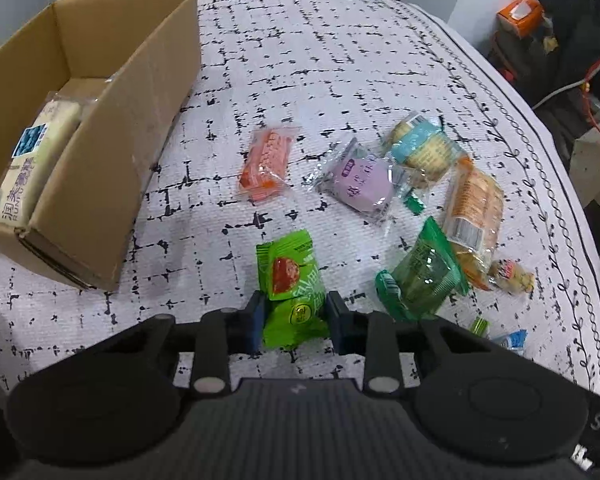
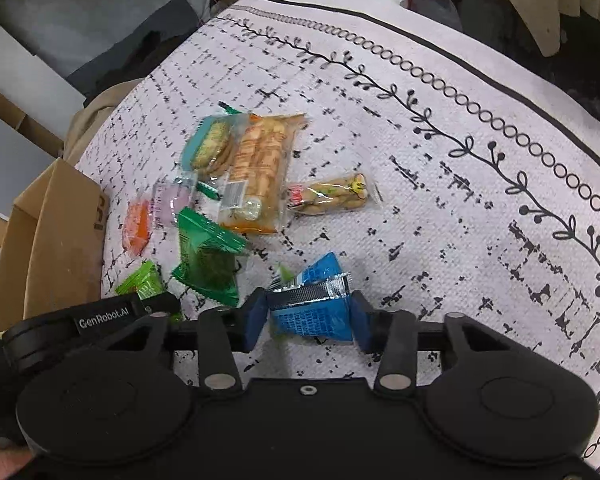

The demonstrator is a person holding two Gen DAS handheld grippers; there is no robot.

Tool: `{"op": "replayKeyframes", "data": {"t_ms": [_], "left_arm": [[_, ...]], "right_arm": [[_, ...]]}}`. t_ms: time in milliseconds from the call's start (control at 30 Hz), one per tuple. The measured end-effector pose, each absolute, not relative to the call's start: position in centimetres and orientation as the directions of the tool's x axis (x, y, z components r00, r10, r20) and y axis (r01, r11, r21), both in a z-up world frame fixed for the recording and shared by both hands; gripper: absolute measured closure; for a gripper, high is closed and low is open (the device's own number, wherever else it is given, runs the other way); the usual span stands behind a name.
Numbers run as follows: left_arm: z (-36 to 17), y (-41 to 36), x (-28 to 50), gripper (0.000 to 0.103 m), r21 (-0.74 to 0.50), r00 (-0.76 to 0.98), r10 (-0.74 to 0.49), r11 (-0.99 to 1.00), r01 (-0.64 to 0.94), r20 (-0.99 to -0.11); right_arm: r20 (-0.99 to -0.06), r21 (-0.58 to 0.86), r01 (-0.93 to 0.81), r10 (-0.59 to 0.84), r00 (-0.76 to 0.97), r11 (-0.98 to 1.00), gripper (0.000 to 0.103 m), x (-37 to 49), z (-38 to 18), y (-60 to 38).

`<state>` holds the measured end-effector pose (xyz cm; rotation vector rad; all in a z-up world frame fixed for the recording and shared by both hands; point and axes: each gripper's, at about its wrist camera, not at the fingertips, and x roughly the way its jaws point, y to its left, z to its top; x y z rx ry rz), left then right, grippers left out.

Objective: Organize snacks
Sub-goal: 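Grasp the green packet with the left gripper while the right grasps the blue packet, then carry both packets into the cardboard box and open both grippers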

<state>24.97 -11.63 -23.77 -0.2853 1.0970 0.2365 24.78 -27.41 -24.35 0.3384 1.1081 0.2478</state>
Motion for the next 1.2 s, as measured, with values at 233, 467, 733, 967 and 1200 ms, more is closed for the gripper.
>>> {"op": "replayKeyframes", "data": {"t_ms": [233, 467, 733, 967, 1200], "left_arm": [[-21.3, -11.4, 24.0, 0.072, -0.113, 0.476, 0.044, 0.949, -0.295, -0.878], [-18.4, -10.5, 23.0, 0.072, -0.109, 0.516, 0.061, 0.95, -0.294, -0.854], [-15.2, -9.3, 21.4, 0.072, -0.108, 0.563, 0.076, 0.952, -0.286, -0.823], [-12.8, -7.5, 20.3, 0.072, -0.115, 0.591, 0.09, 0.947, -0.3, -0.802], [-10.2, -5.6, 19.7, 0.072, -0.127, 0.628, 0.099, 0.944, -0.304, -0.772]], "right_arm": [[-0.788, 0.41, -0.084, 0.399, 0.468, 0.908, 0.069, 24.2, -22.3, -26.4], [-0.751, 0.424, -0.125, 0.426, 0.505, 0.897, 0.069, 23.5, -20.4, -25.5], [-0.661, 0.48, -0.176, 0.486, 0.572, 0.86, 0.069, 22.9, -17.6, -24.7], [-0.571, 0.511, -0.254, 0.545, 0.613, 0.821, 0.069, 22.8, -14.6, -23.2], [-0.503, 0.503, -0.301, 0.557, 0.661, 0.811, 0.069, 22.1, -12.5, -21.9]]}}
